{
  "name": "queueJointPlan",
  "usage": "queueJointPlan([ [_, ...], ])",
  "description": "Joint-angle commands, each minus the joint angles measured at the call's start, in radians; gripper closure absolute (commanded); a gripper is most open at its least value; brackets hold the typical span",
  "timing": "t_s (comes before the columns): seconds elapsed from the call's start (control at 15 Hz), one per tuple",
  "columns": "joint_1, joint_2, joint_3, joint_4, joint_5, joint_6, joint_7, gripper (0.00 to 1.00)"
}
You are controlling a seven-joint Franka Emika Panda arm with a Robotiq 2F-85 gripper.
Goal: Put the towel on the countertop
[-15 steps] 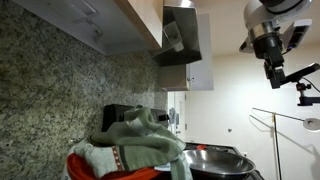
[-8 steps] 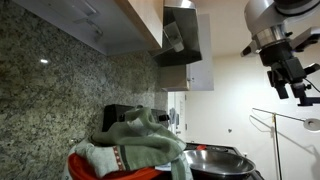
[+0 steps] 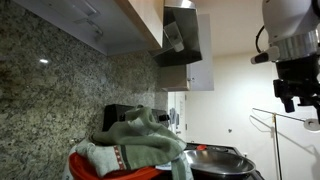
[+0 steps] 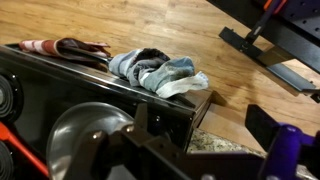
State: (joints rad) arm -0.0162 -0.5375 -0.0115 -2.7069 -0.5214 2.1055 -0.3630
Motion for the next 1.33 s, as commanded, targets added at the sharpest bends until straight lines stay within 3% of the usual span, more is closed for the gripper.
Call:
queueJointPlan([
  [0.0, 0.005, -0.105, 0.022, -0.110, -0.151, 0.108, 0.011, 0.00],
  [0.33, 0.026, -0.152, 0.017, -0.071, -0.339, 0.187, -0.025, 0.00],
  [0.67, 0.025, -0.182, -0.021, -0.070, -0.611, 0.347, -0.008, 0.00],
  [1.07, 0.005, -0.209, -0.170, -0.071, -1.052, 0.681, 0.061, 0.00],
  [1.13, 0.024, -0.185, -0.136, -0.064, -0.940, 0.592, 0.017, 0.00],
  [1.27, 0.021, -0.186, -0.151, -0.066, -0.953, 0.611, 0.026, 0.00],
])
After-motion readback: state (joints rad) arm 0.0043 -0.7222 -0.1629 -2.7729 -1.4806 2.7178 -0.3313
